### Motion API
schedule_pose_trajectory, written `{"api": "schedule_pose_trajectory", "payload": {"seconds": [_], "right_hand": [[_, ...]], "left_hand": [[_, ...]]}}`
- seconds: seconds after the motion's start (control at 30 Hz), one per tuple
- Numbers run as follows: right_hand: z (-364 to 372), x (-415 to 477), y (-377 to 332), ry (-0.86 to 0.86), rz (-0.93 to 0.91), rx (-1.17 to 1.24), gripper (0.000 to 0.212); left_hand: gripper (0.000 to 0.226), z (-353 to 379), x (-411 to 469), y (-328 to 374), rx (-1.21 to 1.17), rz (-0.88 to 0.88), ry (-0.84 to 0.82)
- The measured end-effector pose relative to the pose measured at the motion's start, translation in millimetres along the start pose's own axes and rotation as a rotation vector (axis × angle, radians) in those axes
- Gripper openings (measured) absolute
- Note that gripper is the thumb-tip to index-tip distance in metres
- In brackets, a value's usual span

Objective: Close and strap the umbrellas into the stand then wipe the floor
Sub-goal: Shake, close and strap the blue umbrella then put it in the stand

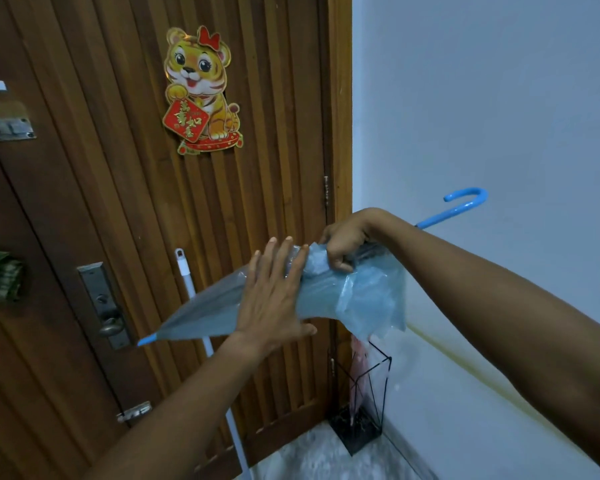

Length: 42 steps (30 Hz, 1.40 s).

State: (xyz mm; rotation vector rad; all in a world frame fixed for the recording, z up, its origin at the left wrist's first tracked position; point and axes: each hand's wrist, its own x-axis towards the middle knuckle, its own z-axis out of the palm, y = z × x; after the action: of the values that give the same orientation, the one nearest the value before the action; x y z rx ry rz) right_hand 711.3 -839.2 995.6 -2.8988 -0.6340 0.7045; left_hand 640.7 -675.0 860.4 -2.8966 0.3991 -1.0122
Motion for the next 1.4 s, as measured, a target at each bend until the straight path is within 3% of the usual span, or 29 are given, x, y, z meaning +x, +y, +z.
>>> {"api": "schedule_pose_trajectory", "payload": {"seconds": [0.07,0.13,0.2,0.27,0.33,0.43,0.5,0.57,0.63,0.8,0.93,1.03,1.17,1.3,1.4], "right_hand": [[-4.6,-1.9,-8.6,-0.056,-0.013,-0.046,0.046],[-9.2,-5.9,-12.8,-0.107,0.002,-0.077,0.044],[-11.3,-8.5,-13.1,-0.043,0.043,-0.173,0.038],[-9.2,-10.9,-10.8,0.233,0.076,-0.318,0.039],[-1.3,-7.8,-5.4,0.632,0.042,-0.335,0.047],[23.9,6.5,7.2,1.163,-0.183,0.019,0.051],[41.0,16.9,12.4,1.321,-0.268,0.413,0.044],[57.5,21.4,13.9,1.289,-0.248,0.828,0.031],[71.2,22.8,16.4,1.152,-0.202,1.128,0.023],[94.0,24.4,18.6,0.828,-0.157,1.343,0.043],[88.2,17.4,18.7,0.570,-0.275,1.325,0.037],[80.7,12.7,19.2,0.576,-0.333,1.226,0.024],[69.2,-0.3,25.4,0.546,-0.363,1.087,0.023],[62.3,-11.6,31.3,0.485,-0.379,0.985,0.020],[58.9,-8.7,35.2,0.473,-0.344,0.952,0.030]], "left_hand": [[0.114,5.3,10.2,0.8,-0.004,-0.028,0.002],[0.080,6.1,18.1,2.6,-0.056,-0.031,0.073],[0.045,-0.2,24.3,0.9,-0.136,-0.076,0.026],[0.028,-1.9,28.2,-2.1,-0.190,-0.199,-0.061],[0.026,-2.0,29.7,-4.2,-0.273,-0.339,-0.144],[0.030,-2.4,33.2,-11.9,-0.660,-0.545,-0.263],[0.034,-2.7,38.3,-15.5,-0.909,-0.665,-0.280],[0.038,-3.9,44.9,-16.9,-1.075,-0.767,-0.248],[0.035,-7.1,49.0,-18.5,-1.172,-0.818,-0.221],[0.030,-12.6,49.5,-19.7,-1.289,-0.811,-0.254],[0.033,-8.6,47.1,-19.6,-1.344,-0.824,-0.269],[0.035,-5.7,44.3,-22.6,-1.404,-0.845,-0.275],[0.035,-9.0,37.2,-33.9,-1.461,-0.886,-0.311],[0.049,-11.4,28.1,-43.2,-1.473,-0.898,-0.359],[0.040,-12.3,25.7,-45.5,-1.493,-0.916,-0.375]]}}
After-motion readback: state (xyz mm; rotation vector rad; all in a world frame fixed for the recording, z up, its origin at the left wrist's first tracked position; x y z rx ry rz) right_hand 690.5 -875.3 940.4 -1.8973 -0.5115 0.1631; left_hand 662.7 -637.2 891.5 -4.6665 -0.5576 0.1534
